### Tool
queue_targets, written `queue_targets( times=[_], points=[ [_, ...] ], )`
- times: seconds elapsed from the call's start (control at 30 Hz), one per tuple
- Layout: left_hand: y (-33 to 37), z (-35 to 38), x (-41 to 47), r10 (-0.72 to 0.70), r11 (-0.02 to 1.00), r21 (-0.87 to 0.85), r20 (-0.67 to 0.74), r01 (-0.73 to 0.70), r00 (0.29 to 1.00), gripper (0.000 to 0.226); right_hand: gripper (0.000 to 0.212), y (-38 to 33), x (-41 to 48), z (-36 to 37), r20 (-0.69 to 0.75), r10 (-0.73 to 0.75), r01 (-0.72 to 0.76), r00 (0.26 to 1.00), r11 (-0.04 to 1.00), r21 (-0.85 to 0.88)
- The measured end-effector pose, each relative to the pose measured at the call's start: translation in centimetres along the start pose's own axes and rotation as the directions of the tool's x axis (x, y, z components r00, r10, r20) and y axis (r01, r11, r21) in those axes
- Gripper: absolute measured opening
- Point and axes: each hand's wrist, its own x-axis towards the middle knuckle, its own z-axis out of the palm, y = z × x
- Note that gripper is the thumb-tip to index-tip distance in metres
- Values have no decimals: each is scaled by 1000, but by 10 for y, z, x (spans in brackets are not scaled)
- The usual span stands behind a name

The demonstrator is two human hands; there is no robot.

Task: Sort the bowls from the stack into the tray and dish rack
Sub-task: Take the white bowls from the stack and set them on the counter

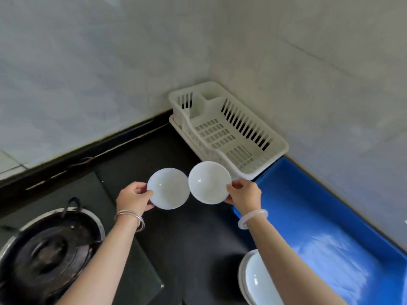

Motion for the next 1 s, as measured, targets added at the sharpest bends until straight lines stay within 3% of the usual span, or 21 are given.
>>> queue_targets(
  times=[0.2,0.33,0.53,0.63,0.87,1.0],
  points=[
    [-3,-17,59,-118,992,-51,-136,112,984,20,5,-9,42,81,94,100,-103,990,994,25],
    [-5,-24,91,-196,978,-106,-206,177,959,21,15,-20,70,122,119,153,-156,981,987,19],
    [-5,-24,121,-246,960,-202,-276,194,929,21,12,-29,99,164,110,196,-201,974,979,35],
    [-6,-21,128,-270,950,-235,-288,205,919,21,21,-29,107,176,101,203,-209,974,977,44],
    [-10,-18,134,-285,937,-283,-290,203,914,23,16,-32,121,191,125,207,-217,970,974,69],
    [-13,-16,131,-297,906,-371,-214,204,931,23,11,-31,120,190,193,252,-279,948,952,126]
  ],
)
